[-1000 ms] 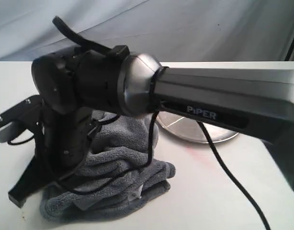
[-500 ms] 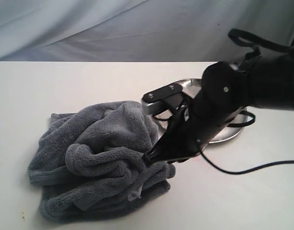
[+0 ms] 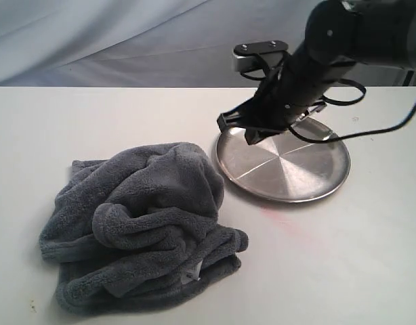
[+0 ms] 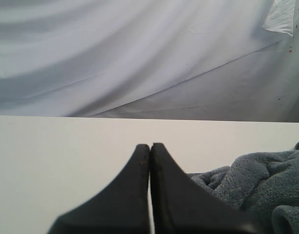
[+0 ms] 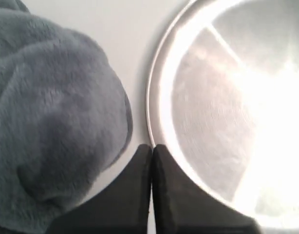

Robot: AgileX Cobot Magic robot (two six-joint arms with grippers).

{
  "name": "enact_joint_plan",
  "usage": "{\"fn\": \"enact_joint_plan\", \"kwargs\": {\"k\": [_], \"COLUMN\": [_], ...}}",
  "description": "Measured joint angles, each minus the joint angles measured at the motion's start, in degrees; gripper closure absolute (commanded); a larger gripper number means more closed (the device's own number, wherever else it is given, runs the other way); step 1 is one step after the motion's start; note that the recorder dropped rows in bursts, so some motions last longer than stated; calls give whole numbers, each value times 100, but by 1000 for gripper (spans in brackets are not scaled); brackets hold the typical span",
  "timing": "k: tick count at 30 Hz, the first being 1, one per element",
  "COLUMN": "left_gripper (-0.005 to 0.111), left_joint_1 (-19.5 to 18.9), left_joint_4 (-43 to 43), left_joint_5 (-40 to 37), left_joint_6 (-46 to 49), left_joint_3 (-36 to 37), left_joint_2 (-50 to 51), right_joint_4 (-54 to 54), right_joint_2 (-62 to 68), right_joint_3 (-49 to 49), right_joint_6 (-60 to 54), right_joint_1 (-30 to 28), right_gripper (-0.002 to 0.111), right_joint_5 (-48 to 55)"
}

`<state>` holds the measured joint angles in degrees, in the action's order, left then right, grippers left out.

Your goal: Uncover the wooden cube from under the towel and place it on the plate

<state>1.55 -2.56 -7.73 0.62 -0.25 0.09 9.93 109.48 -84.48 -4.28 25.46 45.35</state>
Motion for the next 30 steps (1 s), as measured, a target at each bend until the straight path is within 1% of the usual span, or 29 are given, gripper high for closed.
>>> {"fn": "enact_joint_plan", "kwargs": {"k": [3, 7, 10, 13, 21, 24, 26, 30], "left_gripper": [105, 105, 105, 105, 105, 105, 105, 105], "left_joint_1": [0, 0, 0, 0, 0, 0, 0, 0], "left_joint_4": [0, 0, 0, 0, 0, 0, 0, 0], "left_joint_5": [0, 0, 0, 0, 0, 0, 0, 0], "left_joint_6": [0, 0, 0, 0, 0, 0, 0, 0], "left_joint_3": [0, 0, 0, 0, 0, 0, 0, 0], "left_joint_2": [0, 0, 0, 0, 0, 0, 0, 0], "right_joint_4": [-11, -16, -16, -16, -5, -5, -5, -5], "right_joint_2": [400, 833, 1020, 1084, 1105, 1068, 975, 583], "right_joint_3": [-761, -1684, -2071, -2223, -2248, -2069, -1753, -818], "right_joint_6": [0, 0, 0, 0, 0, 0, 0, 0], "right_joint_1": [144, 507, 842, 1202, 2130, 2436, 2636, 2919], "right_gripper": [108, 108, 108, 108, 108, 108, 108, 108], "right_joint_5": [281, 668, 786, 836, 1254, 1294, 1258, 892]}}
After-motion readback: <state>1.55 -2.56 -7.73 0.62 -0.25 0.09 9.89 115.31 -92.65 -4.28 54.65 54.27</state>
